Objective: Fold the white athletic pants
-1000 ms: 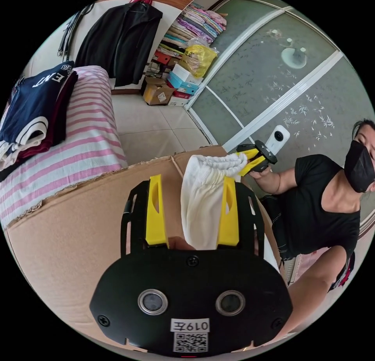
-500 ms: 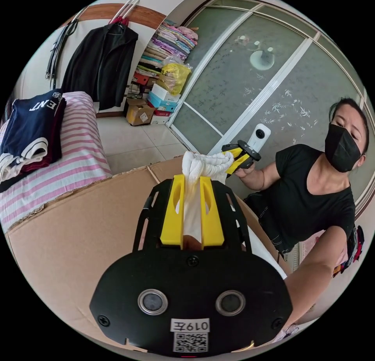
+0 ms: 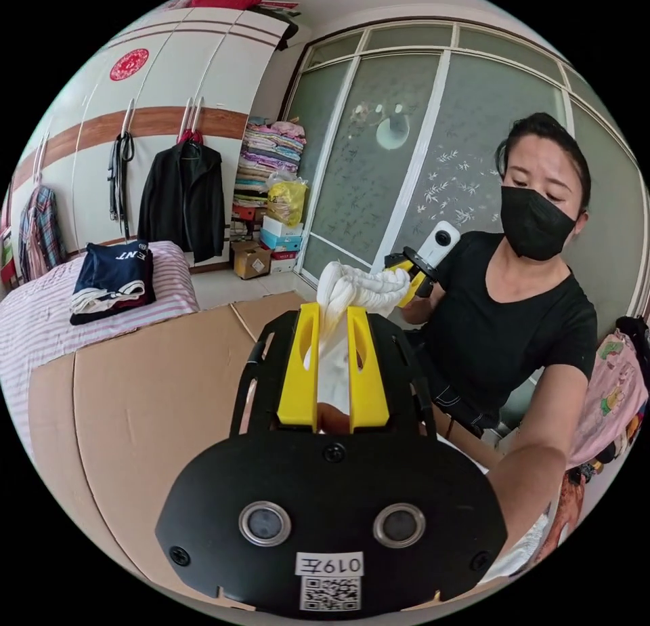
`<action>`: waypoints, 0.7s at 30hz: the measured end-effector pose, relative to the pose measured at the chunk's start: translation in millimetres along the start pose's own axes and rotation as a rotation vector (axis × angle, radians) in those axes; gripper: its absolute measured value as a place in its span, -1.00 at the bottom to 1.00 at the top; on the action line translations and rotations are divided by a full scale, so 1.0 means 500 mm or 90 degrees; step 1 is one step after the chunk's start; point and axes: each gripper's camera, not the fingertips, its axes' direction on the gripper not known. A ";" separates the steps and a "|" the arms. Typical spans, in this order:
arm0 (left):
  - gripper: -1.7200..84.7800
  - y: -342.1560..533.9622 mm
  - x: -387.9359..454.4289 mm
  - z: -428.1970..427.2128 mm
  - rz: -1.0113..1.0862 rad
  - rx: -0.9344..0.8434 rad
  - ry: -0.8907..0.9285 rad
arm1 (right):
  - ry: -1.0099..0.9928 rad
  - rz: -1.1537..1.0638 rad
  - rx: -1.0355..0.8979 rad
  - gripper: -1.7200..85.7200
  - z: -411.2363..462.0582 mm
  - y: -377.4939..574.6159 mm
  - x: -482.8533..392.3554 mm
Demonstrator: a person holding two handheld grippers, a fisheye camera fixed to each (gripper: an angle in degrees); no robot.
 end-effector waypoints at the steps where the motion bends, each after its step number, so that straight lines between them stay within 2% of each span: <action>1: -0.85 0.032 0.046 -0.035 0.003 0.009 -0.012 | -0.004 -0.031 0.001 -0.81 0.004 -0.040 -0.046; 6: -0.85 0.180 0.198 -0.143 -0.041 0.019 -0.050 | -0.060 -0.106 -0.027 -0.81 0.055 -0.179 -0.206; 14: -0.85 0.418 0.361 -0.223 -0.189 -0.053 -0.099 | -0.159 -0.160 -0.135 -0.80 0.177 -0.334 -0.369; 21: -0.85 0.490 0.471 -0.279 -0.203 -0.059 -0.107 | -0.153 -0.209 -0.142 -0.80 0.193 -0.445 -0.441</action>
